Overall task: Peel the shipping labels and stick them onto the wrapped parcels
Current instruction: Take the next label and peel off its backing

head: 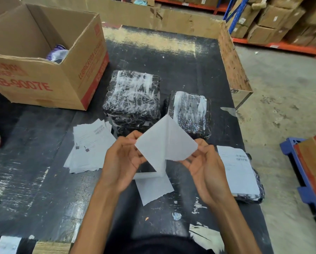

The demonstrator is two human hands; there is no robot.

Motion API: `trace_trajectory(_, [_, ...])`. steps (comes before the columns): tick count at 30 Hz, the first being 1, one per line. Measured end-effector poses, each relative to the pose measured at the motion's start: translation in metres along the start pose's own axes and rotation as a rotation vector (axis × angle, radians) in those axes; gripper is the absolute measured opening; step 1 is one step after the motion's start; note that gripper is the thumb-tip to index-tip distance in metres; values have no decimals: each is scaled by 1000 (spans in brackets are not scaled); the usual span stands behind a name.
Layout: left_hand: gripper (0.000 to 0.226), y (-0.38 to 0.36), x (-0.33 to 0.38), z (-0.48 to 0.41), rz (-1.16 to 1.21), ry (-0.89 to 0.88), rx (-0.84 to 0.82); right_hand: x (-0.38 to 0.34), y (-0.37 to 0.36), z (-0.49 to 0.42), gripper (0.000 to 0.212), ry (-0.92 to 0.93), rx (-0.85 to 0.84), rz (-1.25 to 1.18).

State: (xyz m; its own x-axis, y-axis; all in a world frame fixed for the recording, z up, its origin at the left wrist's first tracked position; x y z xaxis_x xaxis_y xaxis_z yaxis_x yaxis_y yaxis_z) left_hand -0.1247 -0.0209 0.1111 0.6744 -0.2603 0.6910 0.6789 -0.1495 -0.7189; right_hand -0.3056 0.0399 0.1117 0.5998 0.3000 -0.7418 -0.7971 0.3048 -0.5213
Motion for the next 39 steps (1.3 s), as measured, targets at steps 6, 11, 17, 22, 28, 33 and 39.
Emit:
trace_trajectory(6, [57, 1, -2, 2, 47, 18, -80, -9, -14, 13, 12, 299, 54, 514])
trace_trajectory(11, [26, -4, -4, 3, -368, -101, -13, -8, -22, 21, 12, 376, -32, 748])
trace_trajectory(17, [9, -4, -4, 4, -333, -159, 30, -5, -19, 15, 14, 314, -31, 568])
trace_trajectory(22, [18, -1, -8, 4, -289, -170, 20, 2, -11, 4, 13, 89, -37, -13])
trace_trajectory(28, [15, -8, -6, 9, -699, -343, -130, -9, -17, 1, 34, 202, -13, 382])
trace_trajectory(33, [15, -13, -6, 14, -807, -402, -197, -18, -25, 0, 6, 328, 73, 739])
trace_trajectory(39, [21, -8, -7, 8, -638, -303, -51, -13, -23, -8, 14, 345, 153, 692])
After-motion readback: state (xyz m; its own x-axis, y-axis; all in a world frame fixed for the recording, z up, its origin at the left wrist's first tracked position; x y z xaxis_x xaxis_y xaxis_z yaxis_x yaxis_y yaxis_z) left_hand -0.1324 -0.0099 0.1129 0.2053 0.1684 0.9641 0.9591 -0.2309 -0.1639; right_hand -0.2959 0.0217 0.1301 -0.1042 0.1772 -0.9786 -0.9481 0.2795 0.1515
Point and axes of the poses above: each hand's wrist, its own z-axis away from the middle knuckle, its own y-axis out of the back of the hand, x = y × z, the point moved 2 cm from there along -z, towards the middle knuckle, and after that the axes turned 13 degrees about -y, right-handed, at the moved point
